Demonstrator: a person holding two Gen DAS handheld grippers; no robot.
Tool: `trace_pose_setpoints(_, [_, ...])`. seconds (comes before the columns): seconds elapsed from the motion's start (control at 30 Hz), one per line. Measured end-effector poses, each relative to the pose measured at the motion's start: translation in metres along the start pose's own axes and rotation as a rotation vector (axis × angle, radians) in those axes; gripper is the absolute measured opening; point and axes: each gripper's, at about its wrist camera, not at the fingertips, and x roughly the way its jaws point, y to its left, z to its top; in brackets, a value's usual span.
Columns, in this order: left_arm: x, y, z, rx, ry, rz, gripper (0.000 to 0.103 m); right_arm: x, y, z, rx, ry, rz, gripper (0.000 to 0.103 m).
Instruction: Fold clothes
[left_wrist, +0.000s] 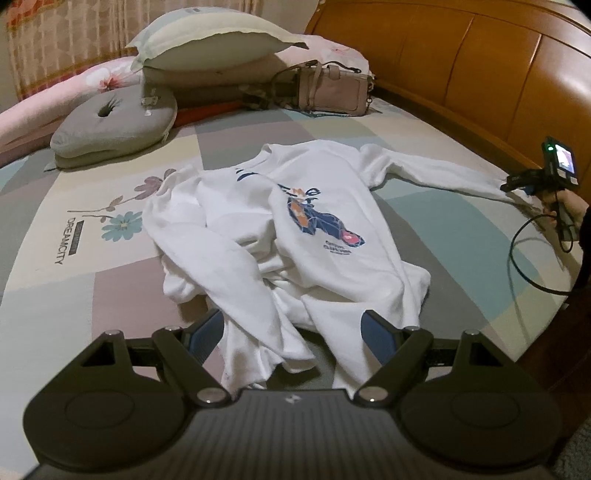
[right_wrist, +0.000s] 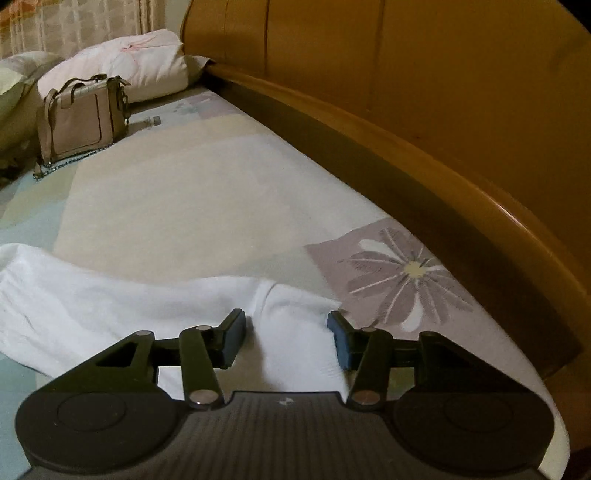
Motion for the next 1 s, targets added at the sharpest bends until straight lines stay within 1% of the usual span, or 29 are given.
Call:
trace_pose_setpoints(0.03, [-0.001,-0.001,0.0,0.001,-0.001,-0.001,0.082,-0.002,0.005,-0.002,-0.028,-0.007,0.0,0.032])
trace_pose_setpoints(0.07, [-0.001,-0.002,0.0,0.005,-0.001,0.0,0.082,-0.004,0.009,-0.003,-0.057,-0.011,-0.002,0.026])
trace_pose_setpoints(0.1, [-0.001,-0.003,0.0,0.008,0.001,0.002,0.082,-0.006,0.012,-0.002,-0.079,-0.012,-0.002,0.018])
trace_pose_setpoints(0.13, [-0.001,-0.003,0.0,0.01,0.004,0.005,0.082,-0.007,0.014,0.002,-0.086,-0.015,0.0,0.014])
trace_pose_setpoints(0.2, [0.0,-0.004,0.001,0.011,0.004,0.011,0.082,-0.007,0.015,0.015,-0.083,-0.04,-0.006,0.014])
trace_pose_setpoints(0.3, [-0.002,-0.005,0.002,0.014,-0.002,0.011,0.082,-0.018,0.017,0.032,-0.081,-0.128,-0.056,0.014])
trace_pose_setpoints(0.37, [-0.003,-0.005,0.002,0.016,-0.006,0.011,0.082,-0.02,0.02,0.044,-0.094,-0.17,-0.083,0.014])
trace_pose_setpoints(0.4, [-0.004,-0.005,0.002,0.015,-0.007,0.01,0.082,-0.017,0.021,0.049,-0.101,-0.169,-0.102,0.017])
trace_pose_setpoints(0.43, [-0.004,-0.004,0.002,0.012,-0.008,0.012,0.082,-0.012,0.023,0.054,-0.107,-0.147,-0.128,0.025])
trace_pose_setpoints(0.47, [-0.004,-0.004,0.002,0.009,-0.008,0.014,0.082,-0.006,0.024,0.059,-0.114,-0.125,-0.154,0.029])
trace_pose_setpoints(0.5, [-0.004,-0.003,0.002,0.007,-0.009,0.014,0.082,-0.003,0.026,0.061,-0.118,-0.115,-0.174,0.037])
trace_pose_setpoints(0.57, [-0.004,-0.002,0.002,0.005,-0.008,0.012,0.082,-0.002,0.03,0.06,-0.122,-0.123,-0.202,0.037])
trace_pose_setpoints(0.6, [-0.004,-0.001,0.002,0.004,-0.008,0.011,0.082,-0.003,0.033,0.058,-0.119,-0.128,-0.194,0.039])
trace_pose_setpoints(0.7, [-0.001,0.0,0.002,0.005,-0.001,0.008,0.082,-0.01,0.045,0.046,-0.112,-0.131,-0.08,0.05])
trace_pose_setpoints(0.77, [0.001,-0.001,0.003,0.011,0.005,0.007,0.082,-0.008,0.058,0.039,-0.12,-0.111,-0.014,0.053])
trace_pose_setpoints(0.83, [0.003,-0.002,0.003,0.014,0.008,0.006,0.082,0.001,0.07,0.033,-0.115,-0.082,0.033,0.056])
trace_pose_setpoints(0.9, [0.003,-0.003,0.003,0.014,0.006,-0.002,0.082,0.012,0.079,0.026,-0.109,-0.042,0.052,0.06])
trace_pose_setpoints(0.93, [0.003,-0.003,0.002,0.016,0.007,-0.002,0.082,0.019,0.082,0.021,-0.113,-0.003,0.051,0.063])
trace_pose_setpoints(0.97, [0.002,-0.003,0.002,0.018,0.007,0.0,0.082,0.021,0.082,0.015,-0.126,0.008,0.047,0.065])
trace_pose_setpoints(1.0, [0.001,-0.002,0.0,0.02,0.006,0.001,0.082,0.017,0.081,0.007,-0.149,-0.006,0.037,0.073])
